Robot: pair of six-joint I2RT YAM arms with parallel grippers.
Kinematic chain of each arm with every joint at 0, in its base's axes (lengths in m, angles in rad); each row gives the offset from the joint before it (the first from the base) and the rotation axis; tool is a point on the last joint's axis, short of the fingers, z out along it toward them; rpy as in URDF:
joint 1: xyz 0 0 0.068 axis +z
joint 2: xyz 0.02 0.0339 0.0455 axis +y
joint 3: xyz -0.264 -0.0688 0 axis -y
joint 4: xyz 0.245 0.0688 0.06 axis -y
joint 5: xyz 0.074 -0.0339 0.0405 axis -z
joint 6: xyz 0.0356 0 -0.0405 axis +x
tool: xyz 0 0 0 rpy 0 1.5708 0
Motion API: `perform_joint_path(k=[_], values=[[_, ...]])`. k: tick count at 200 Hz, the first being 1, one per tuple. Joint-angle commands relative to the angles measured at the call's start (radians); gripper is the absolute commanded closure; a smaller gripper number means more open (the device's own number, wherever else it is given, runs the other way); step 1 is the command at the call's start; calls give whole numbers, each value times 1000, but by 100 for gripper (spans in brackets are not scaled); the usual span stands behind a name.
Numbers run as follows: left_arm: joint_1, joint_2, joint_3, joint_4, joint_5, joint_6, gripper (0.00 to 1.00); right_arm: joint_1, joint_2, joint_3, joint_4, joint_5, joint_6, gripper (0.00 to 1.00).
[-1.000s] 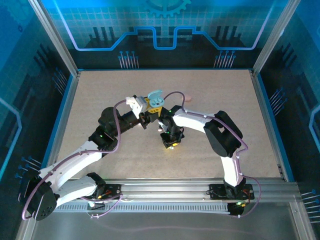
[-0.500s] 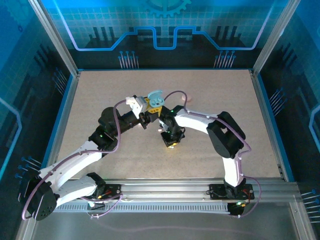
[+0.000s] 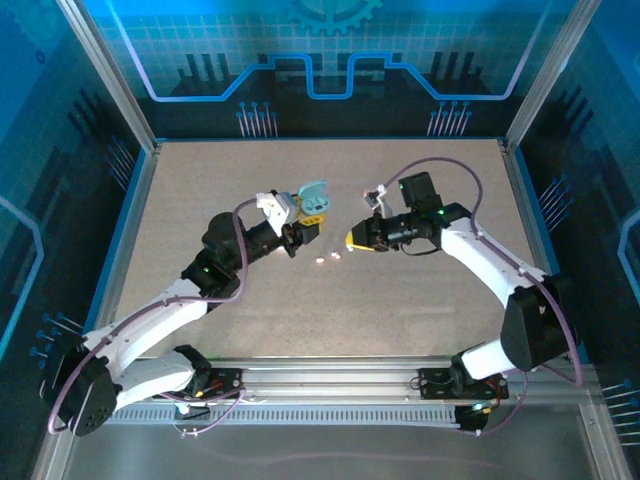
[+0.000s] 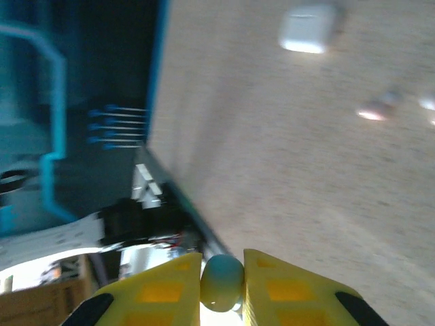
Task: Insert wireless bluetooth earbuds into charging case
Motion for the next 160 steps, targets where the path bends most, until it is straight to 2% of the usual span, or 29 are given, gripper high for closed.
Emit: perform_joint_path(k=[1, 60, 112, 160], values=[[9, 31, 7, 53, -7, -29, 68, -28, -77, -1, 119, -248, 75, 80], [6, 118, 0, 101, 22, -33, 69, -44, -176, 28, 209, -288, 197, 79], [-42, 198, -2, 171, 12, 1, 70, -39, -193, 80, 140, -226, 175, 78], [-94, 285, -19, 320, 0, 36, 70, -23, -195, 130, 33, -108, 104, 78]])
